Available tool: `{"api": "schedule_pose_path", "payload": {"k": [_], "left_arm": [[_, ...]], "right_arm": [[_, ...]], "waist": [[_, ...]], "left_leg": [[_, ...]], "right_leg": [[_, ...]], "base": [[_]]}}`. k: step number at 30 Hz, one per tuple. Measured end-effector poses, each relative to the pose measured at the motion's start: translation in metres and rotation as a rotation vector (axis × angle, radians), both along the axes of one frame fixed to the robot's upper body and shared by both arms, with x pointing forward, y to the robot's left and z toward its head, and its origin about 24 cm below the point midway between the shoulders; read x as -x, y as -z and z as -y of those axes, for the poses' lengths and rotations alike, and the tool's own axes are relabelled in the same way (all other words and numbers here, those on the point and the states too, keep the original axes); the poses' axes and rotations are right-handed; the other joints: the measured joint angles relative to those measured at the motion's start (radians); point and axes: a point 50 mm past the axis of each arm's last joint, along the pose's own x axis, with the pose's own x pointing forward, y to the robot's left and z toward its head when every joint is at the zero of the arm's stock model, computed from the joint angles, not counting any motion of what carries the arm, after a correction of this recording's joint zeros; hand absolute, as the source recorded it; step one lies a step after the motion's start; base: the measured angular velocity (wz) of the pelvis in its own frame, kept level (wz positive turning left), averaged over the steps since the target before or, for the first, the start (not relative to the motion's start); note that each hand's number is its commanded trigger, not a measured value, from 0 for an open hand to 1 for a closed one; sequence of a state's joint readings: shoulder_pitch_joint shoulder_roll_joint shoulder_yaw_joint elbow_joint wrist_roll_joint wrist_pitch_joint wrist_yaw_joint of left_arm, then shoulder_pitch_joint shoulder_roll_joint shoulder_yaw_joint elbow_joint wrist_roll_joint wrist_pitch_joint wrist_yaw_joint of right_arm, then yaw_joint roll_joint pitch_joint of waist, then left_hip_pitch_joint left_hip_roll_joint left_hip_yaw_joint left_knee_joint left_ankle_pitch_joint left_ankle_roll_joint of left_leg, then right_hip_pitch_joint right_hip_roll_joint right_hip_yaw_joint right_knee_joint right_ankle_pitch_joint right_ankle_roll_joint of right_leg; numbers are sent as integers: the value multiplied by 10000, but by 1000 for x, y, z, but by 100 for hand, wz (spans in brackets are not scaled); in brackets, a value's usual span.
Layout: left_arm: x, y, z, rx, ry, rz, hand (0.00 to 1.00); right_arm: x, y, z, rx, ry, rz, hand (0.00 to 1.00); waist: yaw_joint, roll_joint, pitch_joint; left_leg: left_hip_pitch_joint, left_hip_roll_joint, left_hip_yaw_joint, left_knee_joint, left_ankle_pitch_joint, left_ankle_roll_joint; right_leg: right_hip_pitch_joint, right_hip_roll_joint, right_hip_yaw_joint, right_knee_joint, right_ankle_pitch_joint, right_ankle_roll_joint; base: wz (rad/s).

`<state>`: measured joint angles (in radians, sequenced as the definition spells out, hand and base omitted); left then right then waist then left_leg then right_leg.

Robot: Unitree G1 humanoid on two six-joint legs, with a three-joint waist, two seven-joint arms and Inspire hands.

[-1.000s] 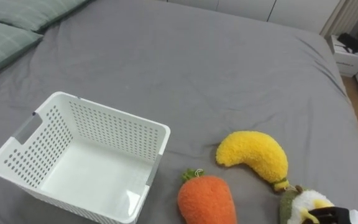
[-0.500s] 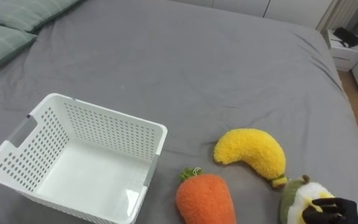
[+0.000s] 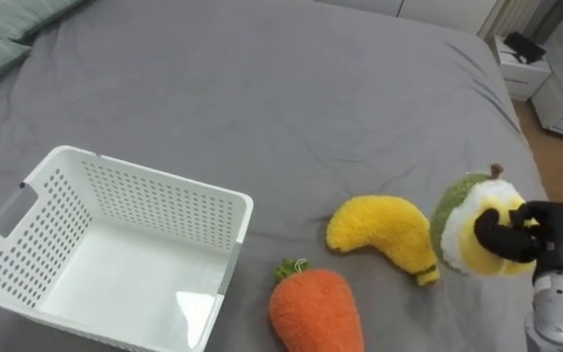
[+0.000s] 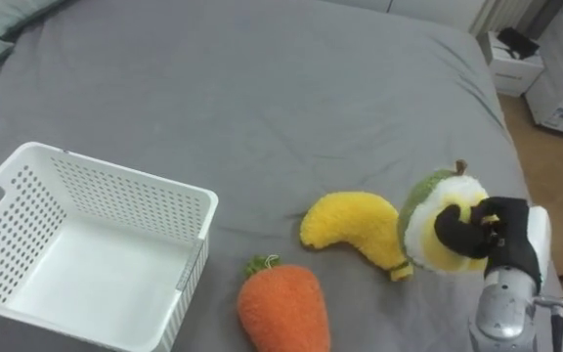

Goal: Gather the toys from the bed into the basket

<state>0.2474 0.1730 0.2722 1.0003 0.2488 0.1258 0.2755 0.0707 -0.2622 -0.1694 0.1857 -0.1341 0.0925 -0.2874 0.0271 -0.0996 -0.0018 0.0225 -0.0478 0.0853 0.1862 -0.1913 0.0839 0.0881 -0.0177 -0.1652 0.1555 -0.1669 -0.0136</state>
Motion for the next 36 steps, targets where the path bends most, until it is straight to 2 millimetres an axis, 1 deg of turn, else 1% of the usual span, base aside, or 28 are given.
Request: {"api": "schedule_pose_path", "payload": {"k": [2, 5, 7, 12, 15, 19, 22, 23, 24, 26, 27, 29, 31, 32, 36], "left_arm": [[-1, 1, 2, 70, -20, -6, 0], [-1, 2, 5, 133, -42, -24, 0], [0, 2, 5, 147, -79, -112, 0], [-5, 3, 7, 202, -75, -23, 0], [-3, 4, 9, 251, -96, -141, 0], [-2, 5, 10, 139, -170, -294, 0], [-3, 6, 11, 161, -165, -280, 0], [-3, 6, 12, 177, -147, -296, 0], [-2, 6, 12, 187, -138, -326, 0], [-4, 6, 12, 181, -75, -344, 0], [-3, 7, 13, 199, -63, -380, 0], [-3, 8, 14, 272, 65, -477, 0], [-1, 8, 15, 320, 64, -555, 0], [-2, 9, 16, 347, 59, -578, 0], [-5, 9, 17, 388, 68, -511, 0]], "right_arm": [[-5, -14, -5, 67, -347, 502, 100], [-8, -26, -9, 312, -566, 941, 100], [-9, -30, -10, 421, -661, 1106, 100], [-12, -41, -18, 553, -989, 1384, 100], [-17, -47, -28, 624, -1495, 1597, 100], [-33, -57, -46, 529, -2448, 1886, 100], [-43, -66, -56, 542, -2990, 2135, 100], [-45, -69, -60, 530, -3243, 2219, 100], [-45, -71, -62, 539, -3334, 2261, 100], [-47, -79, -73, 793, -3822, 2491, 100], [-48, -82, -77, 849, -3980, 2600, 100], [-50, -92, -90, 870, -4604, 2961, 100], [-53, -95, -101, 864, -5101, 3025, 100], [-54, -95, -106, 875, -5369, 3005, 100], [-55, -92, -115, 842, -5994, 2761, 100]], "waist": [[6, 52, 2], [78, 80, 1], [143, 104, 5], [436, 109, 2], [564, 84, 4], [640, -10, 15], [832, -58, -4], [887, -60, 4], [929, -58, 5], [1078, -110, -23], [1085, -104, -16], [1213, -84, 0], [1328, -87, 8], [1428, -87, 25], [1611, -118, 32]], "left_leg": [[4, 1, 1, 1, 0, 0], [40, 2, 1, 3, 2, 0], [42, 3, 2, -2, 2, 0], [29, 7, 25, -9, 2, 0], [28, 7, 3, -4, 2, 0], [-10, 5, -28, 15, 6, 3], [-24, 1, -44, 14, 7, 5], [-38, 1, -54, 14, 7, 4], [-55, -3, -76, 17, 7, 4], [-144, -27, -205, 39, 25, 3], [-157, -34, -234, 39, 34, 4], [-164, -48, -297, 33, 53, 5], [-157, -50, -311, 31, 58, 3], [-162, -55, -328, 38, 58, 3], [-219, -95, -468, 65, 60, 8]], "right_leg": [[-6, -1, -1, -2, 1, 0], [-17, 0, -4, -5, 2, -1], [-17, -1, -8, -4, 2, -1], [-48, 3, 10, 19, 2, -1], [-27, 2, -12, 23, 2, -1], [-21, -7, -60, 34, 2, -1], [-23, -5, -73, 32, 2, -1], [-25, -1, -76, 25, 2, -1], [-23, -1, -97, 18, 2, -1], [-33, -14, -249, -5, 2, -1], [-34, -18, -283, -8, 2, -2], [-27, -33, -349, -27, 2, -1], [-13, -33, -357, -38, 2, -2], [-8, -33, -364, -38, 3, -2], [-12, -55, -471, -42, 5, 2]], "base": [[0], [0], [0], [0], [1], [1], [1], [0], [10], [17], [14], [9], [2], [0], [10]]}}
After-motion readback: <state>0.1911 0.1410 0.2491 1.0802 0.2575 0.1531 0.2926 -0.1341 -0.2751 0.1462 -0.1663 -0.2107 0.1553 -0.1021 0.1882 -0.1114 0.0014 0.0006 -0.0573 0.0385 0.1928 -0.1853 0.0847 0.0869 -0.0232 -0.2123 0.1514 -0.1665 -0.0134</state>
